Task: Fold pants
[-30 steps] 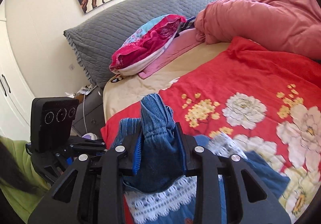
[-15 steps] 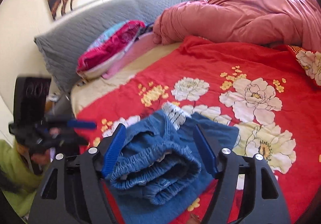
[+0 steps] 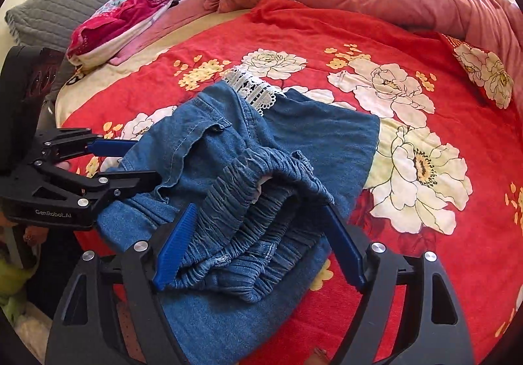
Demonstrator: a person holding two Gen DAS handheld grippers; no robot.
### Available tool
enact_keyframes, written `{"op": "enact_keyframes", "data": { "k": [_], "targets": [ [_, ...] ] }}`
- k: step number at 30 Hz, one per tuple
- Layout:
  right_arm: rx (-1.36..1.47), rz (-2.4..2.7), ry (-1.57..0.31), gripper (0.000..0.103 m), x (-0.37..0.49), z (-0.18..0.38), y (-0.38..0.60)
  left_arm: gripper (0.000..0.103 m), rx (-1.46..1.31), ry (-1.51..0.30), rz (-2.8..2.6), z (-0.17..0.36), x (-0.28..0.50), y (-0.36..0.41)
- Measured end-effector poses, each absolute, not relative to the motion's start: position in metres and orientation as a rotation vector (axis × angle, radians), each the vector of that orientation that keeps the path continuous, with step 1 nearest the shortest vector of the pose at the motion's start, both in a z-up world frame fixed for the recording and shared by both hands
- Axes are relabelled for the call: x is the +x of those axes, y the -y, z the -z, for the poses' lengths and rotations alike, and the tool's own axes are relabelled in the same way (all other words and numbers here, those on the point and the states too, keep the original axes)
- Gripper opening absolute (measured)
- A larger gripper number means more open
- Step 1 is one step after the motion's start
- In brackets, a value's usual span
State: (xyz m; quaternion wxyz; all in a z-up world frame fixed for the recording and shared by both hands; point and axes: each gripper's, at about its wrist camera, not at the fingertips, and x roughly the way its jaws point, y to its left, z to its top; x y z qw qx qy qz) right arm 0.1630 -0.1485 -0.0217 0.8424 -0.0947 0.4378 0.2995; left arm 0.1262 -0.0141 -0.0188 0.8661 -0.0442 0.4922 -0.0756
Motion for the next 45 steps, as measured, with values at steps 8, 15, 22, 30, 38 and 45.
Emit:
{"op": "enact_keyframes", "data": {
  "k": [8, 15, 22, 30, 38, 45],
  "targets": [
    [-0.081, -0.623, -0.822, 0.084, 0.148, -0.017, 0.17, 0.06, -0.088, -0.98, 0.185, -0.005, 0.119, 0.018],
    [0.063, -0.575, -0.824, 0.086, 0.151, -0.025, 0.196, 0.066, -0.08, -0.944, 0.19, -0.016, 0.124, 0.021],
    [0.223, -0.591, -0.934, 0.094, 0.17, -0.002, 0.205, 0.076, -0.079, -0.982, 0.172, 0.004, 0.144, 0.015],
    [0.32, -0.607, -1.052, 0.099, 0.191, 0.033, 0.203, 0.082, -0.22, -1.042, 0.258, 0.032, 0.163, 0.007],
    [0.334, -0.675, -1.031, 0.096, 0.207, 0.04, 0.192, 0.062, -0.277, -1.064, 0.326, 0.034, 0.168, 0.011],
    [0.34, -0.725, -0.94, 0.05, 0.197, 0.032, 0.191, 0.042, -0.26, -1.02, 0.297, 0.023, 0.16, 0.018]
  ]
}}
